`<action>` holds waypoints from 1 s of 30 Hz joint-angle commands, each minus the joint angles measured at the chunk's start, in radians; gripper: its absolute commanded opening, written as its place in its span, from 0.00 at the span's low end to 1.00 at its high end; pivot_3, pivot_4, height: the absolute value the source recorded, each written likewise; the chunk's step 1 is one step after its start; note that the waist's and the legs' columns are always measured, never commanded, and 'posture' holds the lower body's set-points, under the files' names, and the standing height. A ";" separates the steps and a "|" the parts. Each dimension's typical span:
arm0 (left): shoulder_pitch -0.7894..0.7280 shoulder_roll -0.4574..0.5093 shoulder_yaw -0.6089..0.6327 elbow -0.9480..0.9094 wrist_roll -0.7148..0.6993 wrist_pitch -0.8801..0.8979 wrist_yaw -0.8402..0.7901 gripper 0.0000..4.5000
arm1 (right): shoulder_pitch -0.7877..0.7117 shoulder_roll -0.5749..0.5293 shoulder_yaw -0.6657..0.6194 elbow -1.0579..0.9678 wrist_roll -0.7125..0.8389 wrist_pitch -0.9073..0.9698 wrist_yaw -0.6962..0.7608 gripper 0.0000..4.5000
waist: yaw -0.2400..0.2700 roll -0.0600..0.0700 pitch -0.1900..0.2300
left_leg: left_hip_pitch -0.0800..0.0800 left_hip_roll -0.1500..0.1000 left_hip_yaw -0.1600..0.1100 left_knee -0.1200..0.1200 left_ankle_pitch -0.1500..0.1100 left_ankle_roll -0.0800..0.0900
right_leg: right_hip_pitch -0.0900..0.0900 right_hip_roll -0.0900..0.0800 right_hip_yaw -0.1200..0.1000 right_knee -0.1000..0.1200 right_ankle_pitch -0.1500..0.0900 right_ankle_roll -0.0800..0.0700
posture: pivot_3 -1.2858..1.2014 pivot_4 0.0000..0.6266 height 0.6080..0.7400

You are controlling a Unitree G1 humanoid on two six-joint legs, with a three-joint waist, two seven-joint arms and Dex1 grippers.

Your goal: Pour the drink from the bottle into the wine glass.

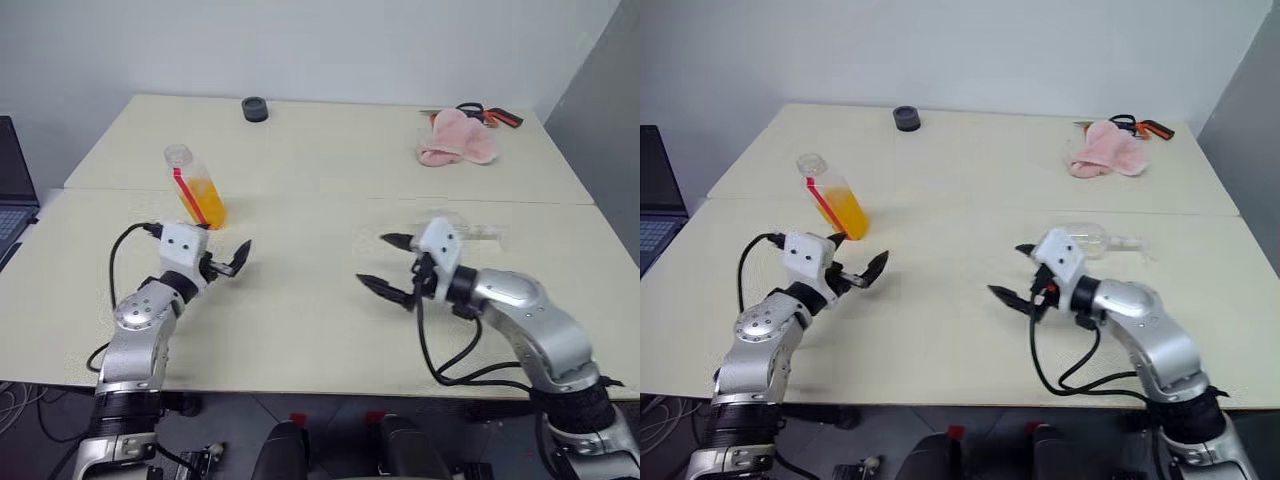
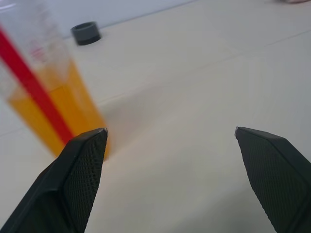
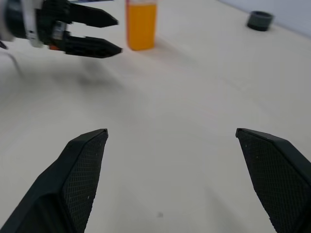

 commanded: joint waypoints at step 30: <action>-0.296 0.021 -0.271 0.099 -0.058 -0.028 -0.611 1.00 | -0.210 -0.206 0.229 0.829 -1.019 -0.597 -0.560 1.00 | -0.008 0.000 0.000 | 0.002 0.000 0.006 0.000 0.000 0.000 | 0.000 0.001 0.004 0.000 0.000 0.000 | 0.52 0.24 1.00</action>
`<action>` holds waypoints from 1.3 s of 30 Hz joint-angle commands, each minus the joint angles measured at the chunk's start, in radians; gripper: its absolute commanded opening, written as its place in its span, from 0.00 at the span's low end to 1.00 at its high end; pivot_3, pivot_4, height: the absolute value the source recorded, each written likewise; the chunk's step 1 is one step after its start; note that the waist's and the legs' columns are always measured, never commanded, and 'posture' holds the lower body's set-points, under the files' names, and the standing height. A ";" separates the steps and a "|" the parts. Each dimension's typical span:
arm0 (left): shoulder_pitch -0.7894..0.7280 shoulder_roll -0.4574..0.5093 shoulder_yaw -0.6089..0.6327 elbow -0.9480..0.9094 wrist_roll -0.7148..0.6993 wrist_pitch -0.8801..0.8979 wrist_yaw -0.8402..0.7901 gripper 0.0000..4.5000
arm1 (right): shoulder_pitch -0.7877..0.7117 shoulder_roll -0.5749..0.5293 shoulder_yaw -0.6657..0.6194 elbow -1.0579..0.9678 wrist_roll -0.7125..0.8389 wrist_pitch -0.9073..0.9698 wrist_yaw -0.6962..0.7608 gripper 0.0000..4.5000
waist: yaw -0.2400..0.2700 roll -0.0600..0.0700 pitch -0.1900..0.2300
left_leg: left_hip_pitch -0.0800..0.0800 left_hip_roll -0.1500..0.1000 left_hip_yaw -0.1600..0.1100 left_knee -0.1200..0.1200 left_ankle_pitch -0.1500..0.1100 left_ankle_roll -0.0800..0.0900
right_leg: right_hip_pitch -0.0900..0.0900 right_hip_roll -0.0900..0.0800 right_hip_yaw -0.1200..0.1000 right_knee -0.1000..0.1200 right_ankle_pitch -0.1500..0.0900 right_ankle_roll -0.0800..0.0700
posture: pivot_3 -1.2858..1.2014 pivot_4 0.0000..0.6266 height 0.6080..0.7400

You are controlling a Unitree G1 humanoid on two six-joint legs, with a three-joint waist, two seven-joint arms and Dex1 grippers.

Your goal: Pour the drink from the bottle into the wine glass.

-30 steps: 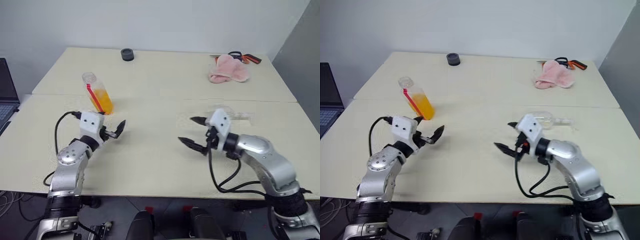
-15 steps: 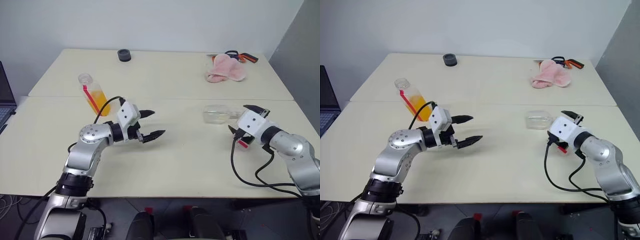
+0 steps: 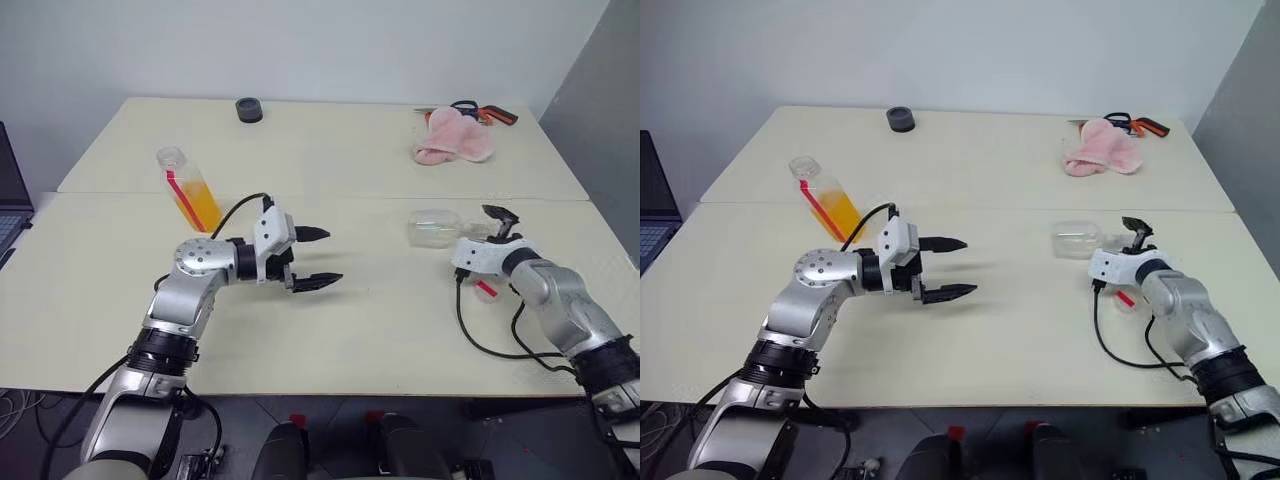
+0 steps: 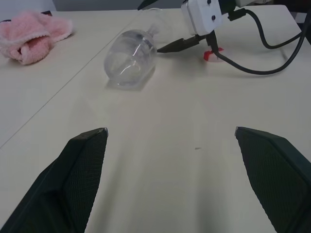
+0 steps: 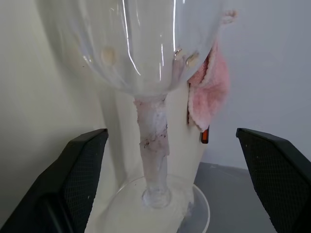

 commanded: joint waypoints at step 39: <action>0.237 0.162 0.432 -0.450 -0.336 0.484 0.320 1.00 | -0.240 0.820 -0.233 0.393 0.715 -0.290 0.189 0.03 | 0.001 0.000 0.000 | 0.000 0.001 -0.002 0.000 0.000 -0.001 | 0.000 -0.001 -0.001 0.000 0.000 0.000 | 0.52 0.24 1.00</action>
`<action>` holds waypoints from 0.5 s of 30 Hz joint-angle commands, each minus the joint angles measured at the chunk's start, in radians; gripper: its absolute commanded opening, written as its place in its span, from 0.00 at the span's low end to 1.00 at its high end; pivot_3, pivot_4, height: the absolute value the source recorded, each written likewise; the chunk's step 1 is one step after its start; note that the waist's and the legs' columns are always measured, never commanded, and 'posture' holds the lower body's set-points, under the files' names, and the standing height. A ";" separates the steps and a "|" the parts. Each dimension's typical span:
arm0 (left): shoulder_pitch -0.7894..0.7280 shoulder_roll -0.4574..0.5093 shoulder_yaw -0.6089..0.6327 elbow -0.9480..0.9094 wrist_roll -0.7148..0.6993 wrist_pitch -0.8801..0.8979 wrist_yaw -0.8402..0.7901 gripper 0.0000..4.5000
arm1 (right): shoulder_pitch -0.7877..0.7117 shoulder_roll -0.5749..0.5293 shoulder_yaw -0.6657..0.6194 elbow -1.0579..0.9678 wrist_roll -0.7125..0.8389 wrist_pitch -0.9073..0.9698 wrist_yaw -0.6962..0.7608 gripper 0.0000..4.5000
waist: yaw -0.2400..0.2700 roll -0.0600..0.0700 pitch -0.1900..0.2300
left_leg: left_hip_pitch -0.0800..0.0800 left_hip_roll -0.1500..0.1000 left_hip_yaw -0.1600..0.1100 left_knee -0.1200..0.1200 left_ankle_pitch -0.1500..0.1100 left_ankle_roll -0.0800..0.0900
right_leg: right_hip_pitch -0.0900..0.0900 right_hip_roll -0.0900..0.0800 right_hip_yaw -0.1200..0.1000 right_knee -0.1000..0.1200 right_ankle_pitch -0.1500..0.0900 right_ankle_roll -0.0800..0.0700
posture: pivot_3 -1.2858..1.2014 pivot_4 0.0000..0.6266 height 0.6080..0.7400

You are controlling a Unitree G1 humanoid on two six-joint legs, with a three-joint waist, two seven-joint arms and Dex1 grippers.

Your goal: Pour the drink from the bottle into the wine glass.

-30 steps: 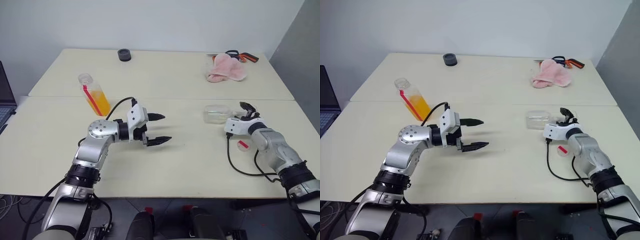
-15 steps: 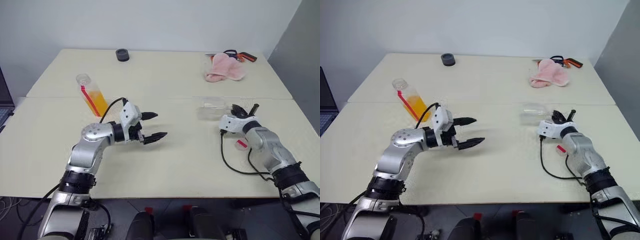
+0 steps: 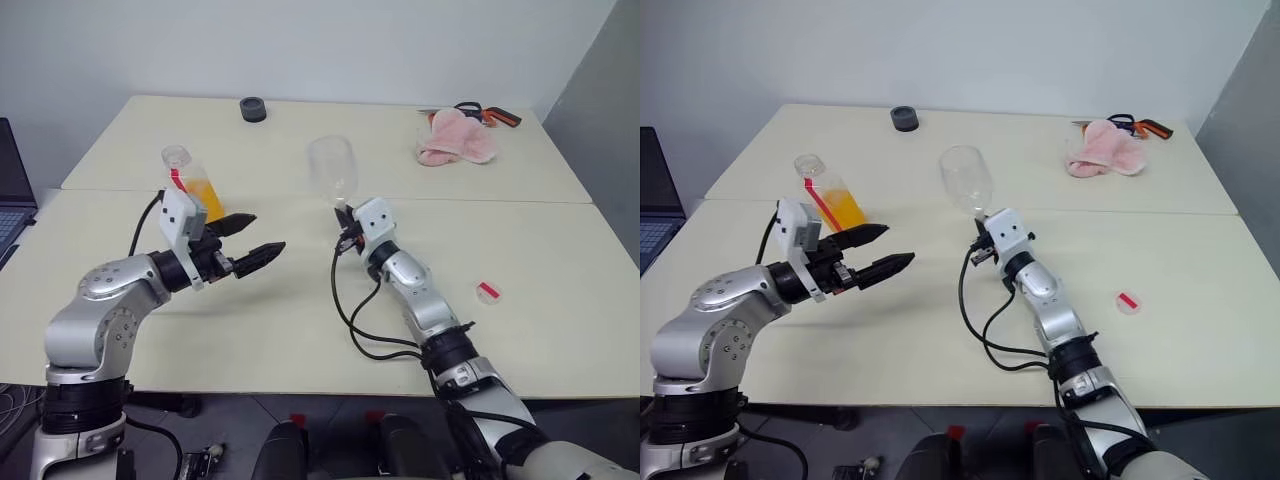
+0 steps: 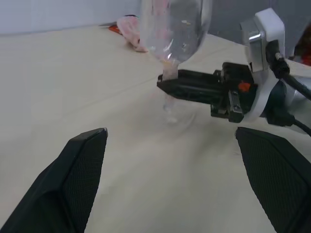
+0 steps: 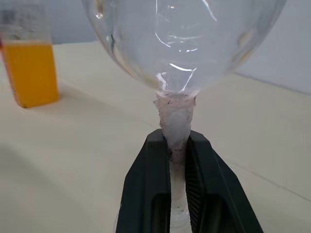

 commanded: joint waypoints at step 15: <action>-0.080 0.072 0.023 -0.035 -0.067 0.021 0.018 1.00 | -0.052 0.045 -0.025 0.325 0.015 -0.254 0.108 0.03 | -0.006 0.000 0.000 | 0.002 0.001 0.001 -0.001 0.000 0.000 | 0.000 0.001 0.001 0.001 0.000 0.000 | 0.52 0.24 1.00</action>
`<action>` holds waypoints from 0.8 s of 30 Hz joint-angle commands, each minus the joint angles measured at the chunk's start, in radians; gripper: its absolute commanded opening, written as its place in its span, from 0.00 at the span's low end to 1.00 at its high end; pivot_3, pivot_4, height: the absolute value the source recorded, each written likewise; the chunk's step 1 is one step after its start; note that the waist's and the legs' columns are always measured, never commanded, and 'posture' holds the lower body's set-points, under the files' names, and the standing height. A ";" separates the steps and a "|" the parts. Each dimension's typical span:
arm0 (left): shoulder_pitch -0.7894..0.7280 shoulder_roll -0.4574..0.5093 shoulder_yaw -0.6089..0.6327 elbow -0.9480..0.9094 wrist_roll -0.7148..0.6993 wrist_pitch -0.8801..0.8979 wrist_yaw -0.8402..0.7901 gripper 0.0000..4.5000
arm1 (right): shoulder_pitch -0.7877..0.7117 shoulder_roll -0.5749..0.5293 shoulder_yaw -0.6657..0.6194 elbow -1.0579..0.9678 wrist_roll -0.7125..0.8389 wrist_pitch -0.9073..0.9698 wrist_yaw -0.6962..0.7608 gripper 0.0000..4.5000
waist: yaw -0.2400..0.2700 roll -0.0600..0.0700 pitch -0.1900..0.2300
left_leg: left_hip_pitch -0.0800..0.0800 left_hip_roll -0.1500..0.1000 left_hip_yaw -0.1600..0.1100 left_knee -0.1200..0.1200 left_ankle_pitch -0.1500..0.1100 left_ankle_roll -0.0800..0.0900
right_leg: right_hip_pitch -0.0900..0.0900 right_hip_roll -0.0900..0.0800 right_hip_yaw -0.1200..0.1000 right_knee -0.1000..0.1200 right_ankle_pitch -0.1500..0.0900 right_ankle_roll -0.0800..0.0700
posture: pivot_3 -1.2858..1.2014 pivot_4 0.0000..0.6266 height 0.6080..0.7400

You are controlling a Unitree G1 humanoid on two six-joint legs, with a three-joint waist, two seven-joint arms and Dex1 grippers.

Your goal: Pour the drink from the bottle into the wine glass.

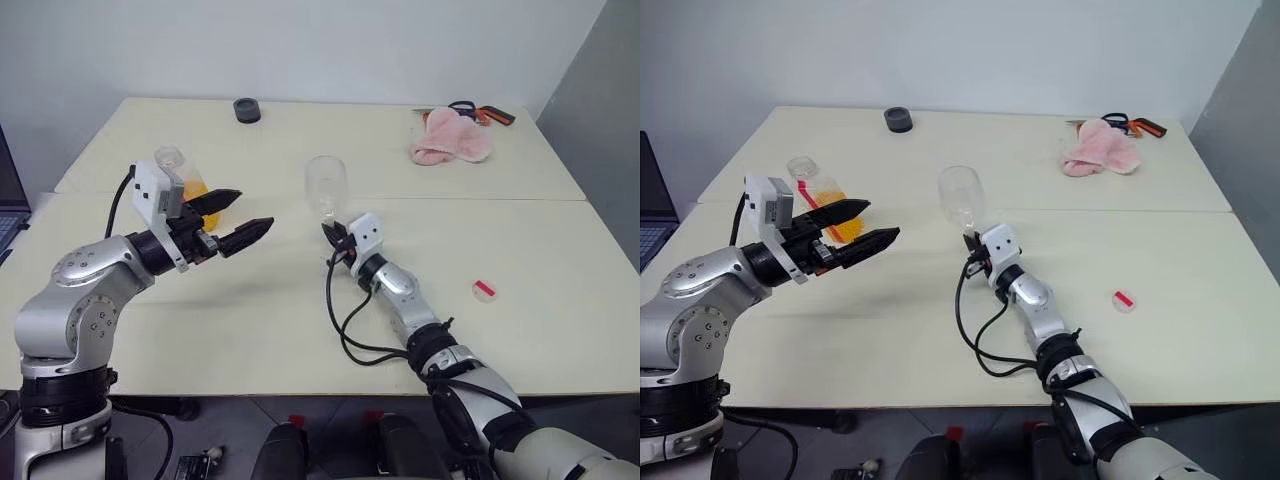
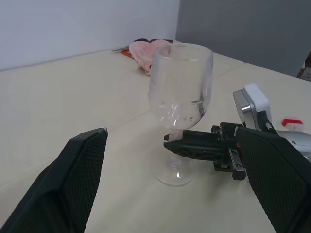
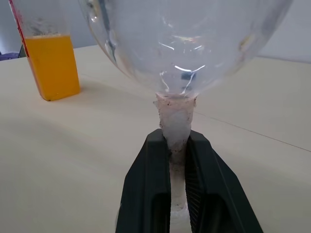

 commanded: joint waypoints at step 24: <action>-0.044 0.048 -0.055 0.018 0.071 -0.100 -0.065 1.00 | 0.046 0.009 -0.001 -0.073 0.009 0.060 0.071 0.99 | 0.000 0.000 0.000 | 0.000 0.000 0.000 0.000 0.000 0.000 | 0.000 0.000 0.000 0.000 0.000 0.000 | 0.52 0.24 1.00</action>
